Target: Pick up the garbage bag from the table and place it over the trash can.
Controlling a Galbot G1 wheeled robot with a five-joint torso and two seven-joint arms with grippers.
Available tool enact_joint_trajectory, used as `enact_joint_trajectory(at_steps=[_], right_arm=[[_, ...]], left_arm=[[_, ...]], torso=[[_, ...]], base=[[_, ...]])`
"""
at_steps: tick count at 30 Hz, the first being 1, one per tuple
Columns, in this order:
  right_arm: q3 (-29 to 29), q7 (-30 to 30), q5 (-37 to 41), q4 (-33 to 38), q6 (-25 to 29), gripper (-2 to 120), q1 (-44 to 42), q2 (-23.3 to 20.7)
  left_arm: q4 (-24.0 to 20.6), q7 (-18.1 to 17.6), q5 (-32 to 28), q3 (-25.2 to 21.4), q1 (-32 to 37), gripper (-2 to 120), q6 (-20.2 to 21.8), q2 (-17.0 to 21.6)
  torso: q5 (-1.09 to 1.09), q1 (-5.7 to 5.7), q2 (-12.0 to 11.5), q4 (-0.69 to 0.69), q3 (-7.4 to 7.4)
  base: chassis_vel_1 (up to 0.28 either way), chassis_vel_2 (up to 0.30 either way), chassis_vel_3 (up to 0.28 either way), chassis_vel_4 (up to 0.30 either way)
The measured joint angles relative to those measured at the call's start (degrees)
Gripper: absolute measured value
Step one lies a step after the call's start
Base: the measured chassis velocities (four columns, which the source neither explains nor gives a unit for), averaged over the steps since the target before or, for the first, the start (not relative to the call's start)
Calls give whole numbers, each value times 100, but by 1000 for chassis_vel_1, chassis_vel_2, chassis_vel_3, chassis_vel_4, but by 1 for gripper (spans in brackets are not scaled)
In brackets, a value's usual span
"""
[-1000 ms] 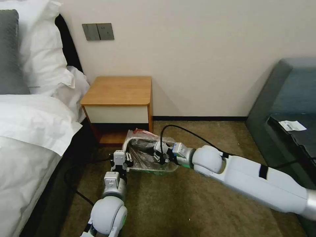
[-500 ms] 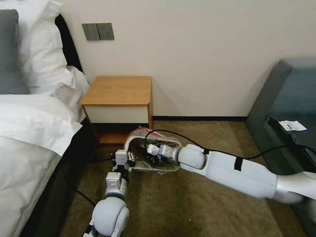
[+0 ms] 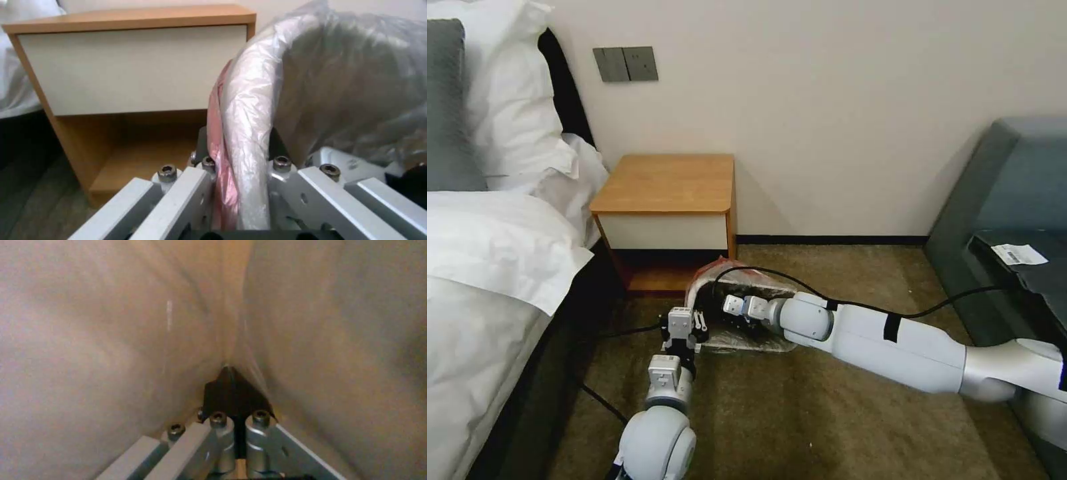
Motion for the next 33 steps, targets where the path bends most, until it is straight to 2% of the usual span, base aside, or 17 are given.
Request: enact_joint_trajectory(at_steps=[6,13,16,20,23,25,27,28,30,31,33], right_arm=[[7,15,-4,58,-3,0,3,8],[317,221,107,627,-236,0,-83,-168],[512,427,351,1128,-407,0,-172,-378],[643,438,434,1411,-423,0,-291,-633],[1071,392,466,1837,-324,0,-818,-1076],[1123,386,467,1886,-307,0,-881,-1120],[1608,342,509,2379,-36,0,-1431,-1615],[1608,342,509,2379,-36,0,-1431,-1615],[2186,203,515,2818,182,0,-1852,-1974],[2186,203,515,2818,182,0,-1852,-1974],[2908,139,555,3202,304,0,-2280,-2223]], left_arm=[[38,2,9,-53,8,5,9,-7],[260,-42,-67,-186,-57,5,80,23],[326,-71,-94,-280,-88,5,128,36],[323,-119,-154,-339,-125,5,171,36],[274,-198,-346,-417,-173,5,290,33],[272,-209,-372,-423,-178,5,305,32],[279,-276,-522,-464,-198,5,380,52],[279,-276,-522,-464,-198,5,380,52],[299,-314,-630,-476,-227,5,442,55],[299,-314,-630,-476,-227,5,442,55],[319,-339,-712,-455,-238,5,503,21]], torso=[[0,0,0,0,0],[0,0,0,0,0],[0,0,0,2,0],[0,0,0,1,0],[2,0,0,0,0],[3,0,0,0,0],[1,0,0,-2,-1],[1,0,0,-2,-1],[2,-1,0,-1,-1],[2,-1,0,-1,-1],[1,0,0,0,-1]], base=[[0,0,0,0],[0,0,0,0],[0,0,0,0],[0,0,0,0],[0,0,0,0],[0,0,0,0],[0,0,0,0],[0,0,0,0],[0,0,0,0],[0,0,0,0],[0,0,0,0]])
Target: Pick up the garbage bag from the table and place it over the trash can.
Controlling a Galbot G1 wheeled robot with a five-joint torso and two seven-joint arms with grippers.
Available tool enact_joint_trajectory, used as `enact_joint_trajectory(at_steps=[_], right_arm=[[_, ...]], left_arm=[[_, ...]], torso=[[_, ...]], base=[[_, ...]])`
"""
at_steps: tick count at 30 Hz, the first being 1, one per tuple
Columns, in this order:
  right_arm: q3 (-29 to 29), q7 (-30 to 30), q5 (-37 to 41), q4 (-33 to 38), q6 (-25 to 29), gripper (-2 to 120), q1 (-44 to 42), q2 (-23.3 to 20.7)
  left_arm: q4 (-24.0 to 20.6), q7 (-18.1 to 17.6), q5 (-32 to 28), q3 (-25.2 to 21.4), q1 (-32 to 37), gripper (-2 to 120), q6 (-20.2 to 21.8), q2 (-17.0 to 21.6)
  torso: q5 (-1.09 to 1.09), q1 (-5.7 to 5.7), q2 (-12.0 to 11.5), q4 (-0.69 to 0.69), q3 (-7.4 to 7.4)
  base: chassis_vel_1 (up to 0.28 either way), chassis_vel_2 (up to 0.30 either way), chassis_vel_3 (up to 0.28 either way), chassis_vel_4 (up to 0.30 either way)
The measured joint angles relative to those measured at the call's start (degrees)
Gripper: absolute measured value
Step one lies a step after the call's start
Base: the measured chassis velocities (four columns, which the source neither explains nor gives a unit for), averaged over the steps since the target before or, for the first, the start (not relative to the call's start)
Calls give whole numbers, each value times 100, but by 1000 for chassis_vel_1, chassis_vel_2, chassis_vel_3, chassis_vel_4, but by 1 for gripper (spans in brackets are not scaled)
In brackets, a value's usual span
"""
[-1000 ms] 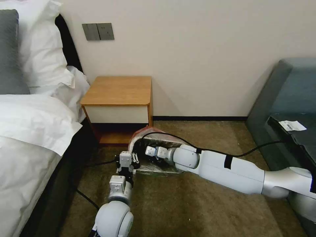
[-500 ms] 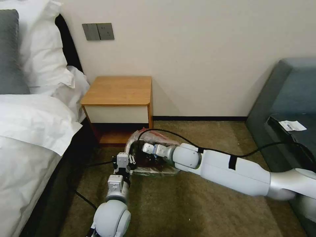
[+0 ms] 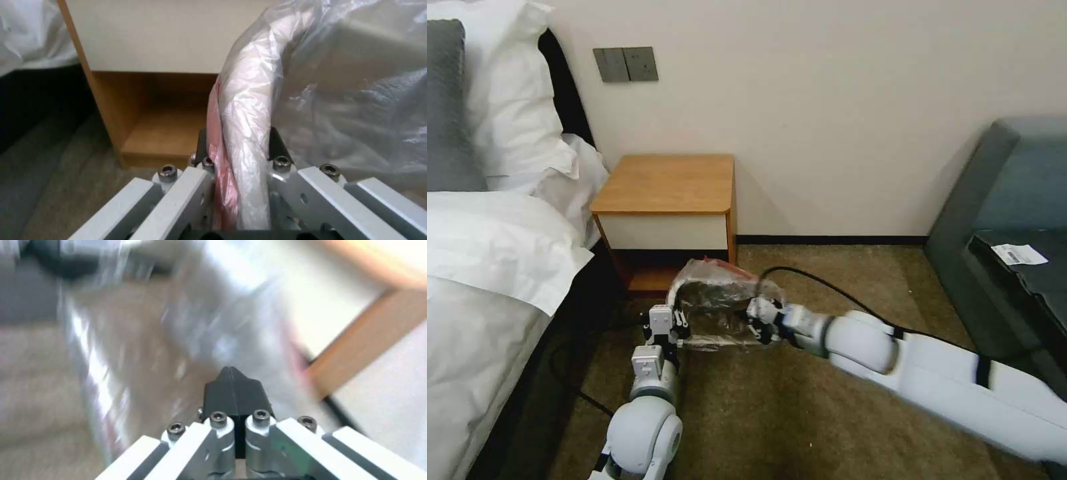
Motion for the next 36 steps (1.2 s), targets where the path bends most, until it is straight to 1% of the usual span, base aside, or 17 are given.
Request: enact_joint_trajectory(at_steps=[1,4,8,10,12,14,19,21,22,23,25,26,29,31,33,34,36], right_arm=[[0,0,0,0,0,0,0,0],[994,-72,44,486,114,0,-815,-241],[1374,-103,20,620,163,0,-1261,-267],[2027,-193,-77,725,302,0,-1929,-198],[2221,-213,-124,729,371,0,-2091,-153],[2549,-157,-191,729,530,0,-2346,-25],[2868,8,-232,740,688,0,-2634,223],[2961,162,-287,725,842,10,-2798,475],[2961,162,-287,725,842,10,-2798,475],[2975,184,-340,690,915,15,-2860,578],[2998,208,-434,611,1077,25,-2946,752],[2998,208,-434,611,1077,25,-2946,752],[3048,333,-633,431,1359,39,-3128,1219],[3052,356,-654,413,1390,40,-3151,1274],[3096,595,-832,221,1726,50,-3347,1779],[3096,595,-832,221,1726,50,-3347,1779],[3198,816,-954,57,1913,64,-3569,2251]], left_arm=[[0,0,0,0,0,5,0,0],[-1,-65,-258,58,3,5,156,-28],[-29,-103,-449,74,7,5,259,-28],[-71,-128,-641,83,20,5,343,-23],[-90,-141,-735,76,29,5,365,-12],[-186,-229,-1176,54,63,5,581,-2],[-176,-251,-1432,28,86,5,749,12],[-88,-281,-1737,-11,58,5,897,46],[-88,-281,-1737,-11,58,5,897,46],[-59,-291,-1866,-4,43,5,1001,45],[21,-274,-1906,-4,24,5,1063,44],[21,-274,-1906,-4,24,5,1063,44],[180,-144,-1868,-6,7,5,1104,98],[203,-113,-1857,-6,4,5,1104,111],[345,77,-1812,-9,-44,5,1097,199],[345,77,-1812,-9,-44,5,1097,199],[541,144,-1754,-20,-125,5,1046,251]], torso=[[0,0,0,0,0],[0,0,0,1,0],[0,0,0,1,0],[0,0,0,-1,0],[1,0,0,-1,0],[1,0,0,2,0],[-2,0,0,0,0],[-1,0,0,2,0],[-1,0,0,2,0],[-1,0,0,1,0],[-1,0,0,0,0],[-1,0,0,0,0],[-1,0,0,1,1],[-1,0,0,1,1],[-2,0,0,1,1],[-2,0,0,1,1],[-1,0,0,1,1]], base=[[0,0,0,0],[0,0,0,0],[0,0,0,0],[0,0,0,0],[0,0,0,0],[0,0,0,0],[0,0,0,0],[0,0,0,0],[0,0,0,0],[0,0,0,0],[0,0,0,0],[0,0,0,0],[0,0,0,0],[0,0,0,0],[0,0,0,0],[0,0,0,0],[0,0,0,0]])
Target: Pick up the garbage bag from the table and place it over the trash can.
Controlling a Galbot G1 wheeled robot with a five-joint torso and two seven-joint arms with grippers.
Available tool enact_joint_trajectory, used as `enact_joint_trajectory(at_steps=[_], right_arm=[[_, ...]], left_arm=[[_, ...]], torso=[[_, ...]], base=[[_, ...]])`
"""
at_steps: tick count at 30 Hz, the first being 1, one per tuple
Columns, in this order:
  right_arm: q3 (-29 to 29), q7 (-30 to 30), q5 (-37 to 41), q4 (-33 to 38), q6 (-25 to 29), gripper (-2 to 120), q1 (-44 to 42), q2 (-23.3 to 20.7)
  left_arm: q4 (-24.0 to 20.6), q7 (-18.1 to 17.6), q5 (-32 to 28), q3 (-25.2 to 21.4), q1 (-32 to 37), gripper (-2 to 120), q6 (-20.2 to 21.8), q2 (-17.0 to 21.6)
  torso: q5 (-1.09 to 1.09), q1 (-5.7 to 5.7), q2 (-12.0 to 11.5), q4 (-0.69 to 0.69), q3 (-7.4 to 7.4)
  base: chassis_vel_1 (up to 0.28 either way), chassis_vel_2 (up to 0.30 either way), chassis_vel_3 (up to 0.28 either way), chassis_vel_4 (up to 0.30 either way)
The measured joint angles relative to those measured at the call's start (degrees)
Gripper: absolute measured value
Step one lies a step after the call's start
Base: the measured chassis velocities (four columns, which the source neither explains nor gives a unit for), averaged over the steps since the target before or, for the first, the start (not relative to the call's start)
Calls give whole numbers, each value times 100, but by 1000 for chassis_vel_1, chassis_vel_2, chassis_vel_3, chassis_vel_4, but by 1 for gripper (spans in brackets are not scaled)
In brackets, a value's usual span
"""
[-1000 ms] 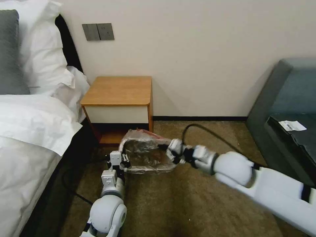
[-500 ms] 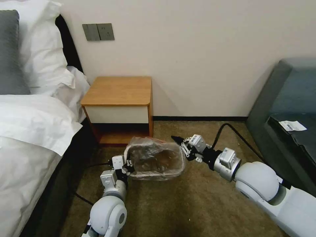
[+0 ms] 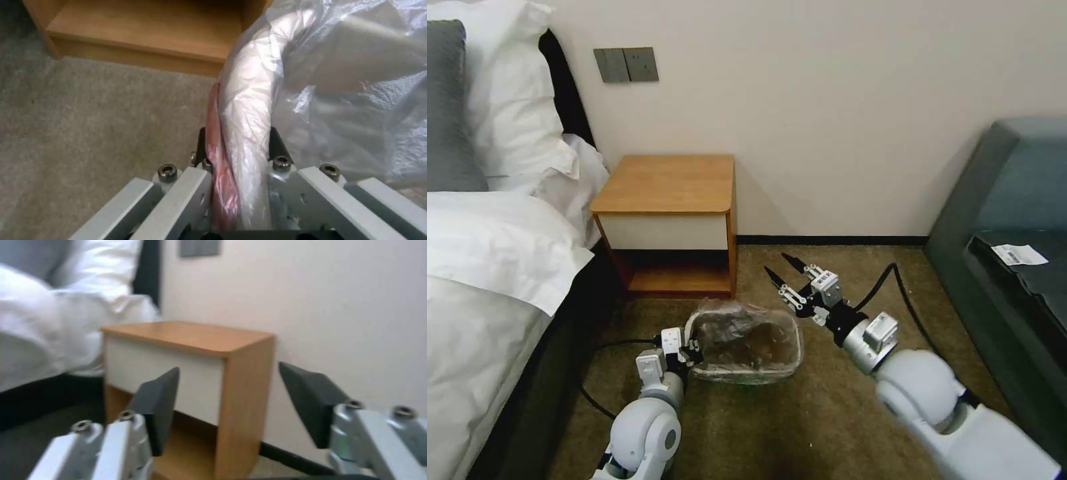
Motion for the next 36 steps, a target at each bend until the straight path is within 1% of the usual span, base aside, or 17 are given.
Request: enact_joint_trajectory(at_steps=[1,3,4,6,8,9,11,14,18,21,22,25,26,29,34,35,36], right_arm=[[0,0,0,0,0,64,0,0],[170,180,-261,-171,224,75,-282,476],[170,180,-261,-171,224,75,-282,476],[262,202,-442,-249,370,84,-431,689],[272,202,-459,-257,385,84,-445,712],[313,202,-553,-302,462,93,-525,850],[344,203,-615,-343,517,99,-585,970],[356,200,-684,-380,561,100,-630,1058],[367,182,-788,-419,594,100,-625,1137],[335,165,-851,-473,625,100,-569,1165],[335,165,-851,-473,625,100,-569,1165],[285,158,-892,-513,634,100,-561,1231],[285,158,-892,-513,634,100,-561,1231],[275,153,-917,-521,642,100,-560,1277],[274,150,-981,-566,680,100,-588,1413],[274,150,-981,-566,680,100,-588,1413],[276,150,-1012,-585,702,100,-613,1491]], left_arm=[[0,0,0,0,0,5,0,0],[257,80,93,-7,-62,5,-164,6],[257,80,93,-7,-62,5,-164,6],[346,144,131,-3,-65,5,-237,6],[354,152,135,0,-65,5,-246,6],[408,205,156,11,-65,5,-306,6],[457,264,177,24,-68,5,-359,6],[503,325,206,40,-83,7,-406,5],[486,422,225,60,-90,23,-499,14],[381,515,328,53,-58,37,-752,53],[381,515,328,53,-58,37,-752,53],[315,543,409,50,-20,52,-1009,84],[315,543,409,50,-20,52,-1009,84],[298,588,528,40,24,66,-1456,120],[249,686,573,-6,67,84,-1786,172],[249,686,573,-6,67,84,-1786,172],[251,783,603,-31,79,89,-1956,179]], torso=[[0,0,0,0,0],[0,0,0,-1,0],[0,0,0,-1,0],[0,0,0,-1,0],[0,0,0,0,0],[1,0,0,0,0],[1,0,0,0,0],[1,0,0,1,0],[-1,0,0,-1,0],[-1,1,0,-1,0],[-1,1,0,-1,0],[0,1,0,-1,0],[0,1,0,-1,0],[0,0,0,-1,0],[0,0,0,-1,0],[0,0,0,-1,0],[0,0,0,-1,0]], base=[[0,0,0,0],[0,0,0,0],[0,0,0,0],[0,0,0,0],[0,0,0,0],[0,0,0,0],[0,0,0,0],[0,0,0,0],[0,0,0,0],[0,0,0,0],[0,0,0,0],[0,0,0,0],[0,0,0,0],[0,0,0,0],[0,0,0,0],[0,0,0,0],[0,0,0,0]])
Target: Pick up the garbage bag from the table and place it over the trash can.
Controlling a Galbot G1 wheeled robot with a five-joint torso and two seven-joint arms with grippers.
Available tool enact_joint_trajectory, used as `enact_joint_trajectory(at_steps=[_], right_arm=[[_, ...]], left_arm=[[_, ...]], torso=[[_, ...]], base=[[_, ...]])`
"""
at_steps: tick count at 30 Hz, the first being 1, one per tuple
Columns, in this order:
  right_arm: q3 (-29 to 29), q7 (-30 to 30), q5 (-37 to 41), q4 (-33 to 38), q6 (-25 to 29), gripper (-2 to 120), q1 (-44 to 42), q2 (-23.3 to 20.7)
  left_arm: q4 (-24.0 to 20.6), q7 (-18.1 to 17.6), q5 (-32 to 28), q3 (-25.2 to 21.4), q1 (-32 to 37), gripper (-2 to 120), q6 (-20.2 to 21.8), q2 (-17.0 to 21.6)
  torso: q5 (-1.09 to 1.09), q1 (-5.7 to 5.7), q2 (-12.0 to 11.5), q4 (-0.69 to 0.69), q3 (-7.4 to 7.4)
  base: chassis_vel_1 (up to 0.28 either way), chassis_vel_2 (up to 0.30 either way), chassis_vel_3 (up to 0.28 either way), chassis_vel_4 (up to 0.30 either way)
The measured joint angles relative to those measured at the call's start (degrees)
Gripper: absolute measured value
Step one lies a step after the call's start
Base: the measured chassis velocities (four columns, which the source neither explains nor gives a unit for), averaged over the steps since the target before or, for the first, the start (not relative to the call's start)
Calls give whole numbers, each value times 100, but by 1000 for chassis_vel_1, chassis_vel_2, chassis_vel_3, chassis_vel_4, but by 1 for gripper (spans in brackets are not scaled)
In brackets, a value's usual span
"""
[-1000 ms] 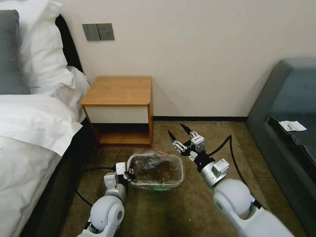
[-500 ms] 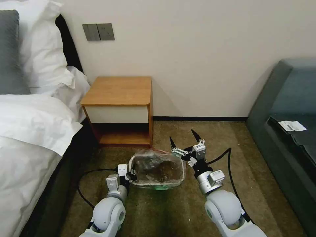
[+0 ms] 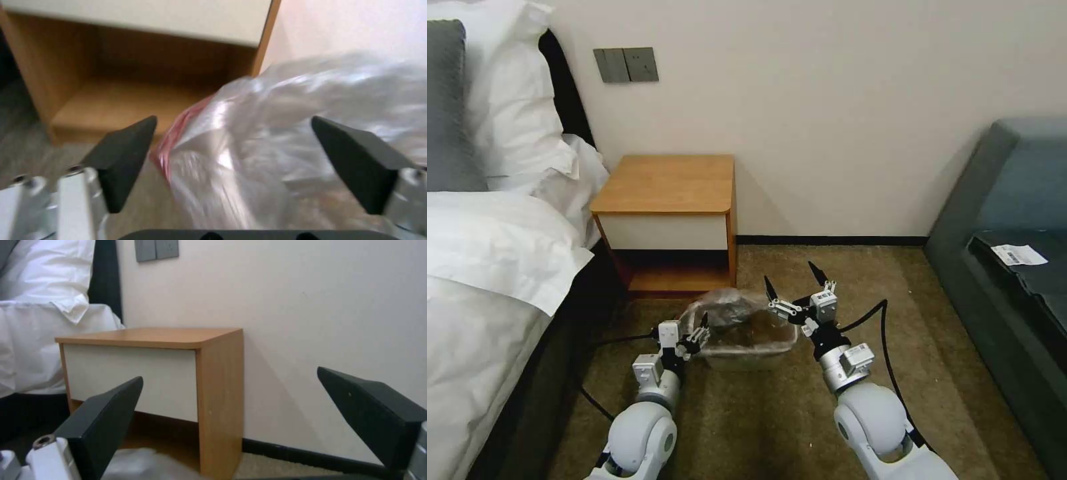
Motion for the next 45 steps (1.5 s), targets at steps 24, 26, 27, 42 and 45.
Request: enact_joint_trajectory(at_steps=[24,26,27,42,45], right_arm=[[268,485,-789,-553,626,100,-257,1005],[439,491,-1182,-830,871,100,-271,1148],[523,474,-1325,-956,996,100,-271,1199],[800,221,-1398,-1199,1258,100,-273,1323],[800,220,-1395,-1198,1258,100,-272,1323]], left_arm=[[697,909,751,-212,-176,98,-2169,-75],[814,913,830,-239,-227,99,-2358,-83],[877,899,871,-255,-247,99,-2416,-90],[1013,783,871,-286,-259,98,-2645,-125],[1013,781,869,-286,-259,98,-2641,-125]], torso=[[0,0,0,0,0],[-3,0,0,0,0],[-8,0,0,1,0],[-1,0,0,0,0],[-1,0,0,-1,0]], base=[[0,0,0,0],[0,0,0,0],[0,0,0,0],[0,0,0,0],[0,0,0,0]])
